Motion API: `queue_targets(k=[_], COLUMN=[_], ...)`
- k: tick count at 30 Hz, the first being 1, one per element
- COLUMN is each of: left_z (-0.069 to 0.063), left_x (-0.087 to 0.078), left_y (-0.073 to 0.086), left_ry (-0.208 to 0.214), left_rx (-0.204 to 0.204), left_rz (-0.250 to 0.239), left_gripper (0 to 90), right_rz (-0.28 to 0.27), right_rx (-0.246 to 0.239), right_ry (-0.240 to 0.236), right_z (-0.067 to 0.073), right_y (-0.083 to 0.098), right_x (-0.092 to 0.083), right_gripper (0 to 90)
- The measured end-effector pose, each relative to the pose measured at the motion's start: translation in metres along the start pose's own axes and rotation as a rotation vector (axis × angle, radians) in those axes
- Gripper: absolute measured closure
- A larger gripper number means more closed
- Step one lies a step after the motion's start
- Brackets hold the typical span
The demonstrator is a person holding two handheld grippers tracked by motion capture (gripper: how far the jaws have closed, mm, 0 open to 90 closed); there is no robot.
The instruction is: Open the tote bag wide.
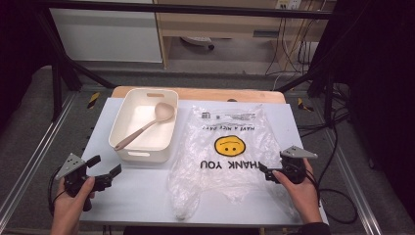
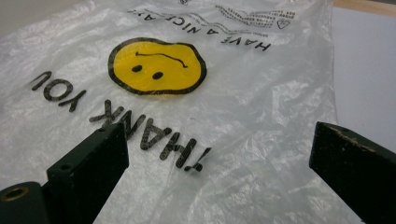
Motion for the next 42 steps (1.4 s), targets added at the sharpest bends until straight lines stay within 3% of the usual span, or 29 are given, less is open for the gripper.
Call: queue_targets(k=[8,13,18,21,22,25,30,32,35,37,39,42], left_z=[0.002,0.005,0.008,0.008,0.008,0.008,0.007,0.006,0.007,0.008,0.008,0.008], left_x=[0.0,0.004,0.004,0.003,0.003,0.003,0.004,0.004,0.005,0.005,0.005,0.004], left_y=[0.001,0.004,0.005,0.004,0.004,0.004,0.004,0.005,0.006,0.006,0.006,0.006], left_ry=[-0.025,-0.047,-0.048,-0.043,-0.043,-0.049,-0.057,-0.053,-0.058,-0.064,-0.065,-0.065], left_rx=[-0.008,-0.024,-0.035,-0.036,-0.037,-0.042,-0.035,-0.033,-0.031,-0.034,-0.042,-0.044], left_rz=[-0.008,0.013,0.019,0.015,0.014,0.012,0.021,0.024,0.027,0.031,0.03,0.026], left_gripper=[6.1,6.0,6.0,6.0,6.0,6.1,6.2,6.2,6.2,6.2,6.2,6.2], right_rz=[-0.055,-0.079,-0.048,-0.028,0.009,0.026,0.058,0.077,0.073,0.069,0.06,0.062], right_rx=[-0.014,-0.017,-0.012,-0.007,-0.018,-0.007,0.062,0.045,0.06,0.072,0.11,0.122], right_ry=[0.029,0.045,0.048,0.044,0.069,0.076,0.061,0.074,0.082,0.108,0.097,0.095], right_z=[-0.012,-0.022,-0.038,-0.045,-0.05,-0.057,-0.071,-0.073,-0.077,-0.082,-0.086,-0.088], right_y=[-0.032,-0.056,-0.066,-0.065,-0.061,-0.057,-0.042,-0.037,-0.034,-0.029,-0.027,-0.022], right_x=[0.004,0.018,0.034,0.041,0.049,0.056,0.073,0.075,0.074,0.072,0.069,0.067], right_gripper=[6.5,8.3,10.7,10.7,11.6,12.1,17.8,19.3,20.4,28.2,28.3,31.2])
Point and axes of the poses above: each handheld gripper's, and its own axes: x roughly forward along the jaws, y roughly out of its underside, z roughly to its left, the point moved 2 cm from there along x, roughly forward along the jaws, and after that the axes turned 5 degrees about -x, right-handed, at the moved point
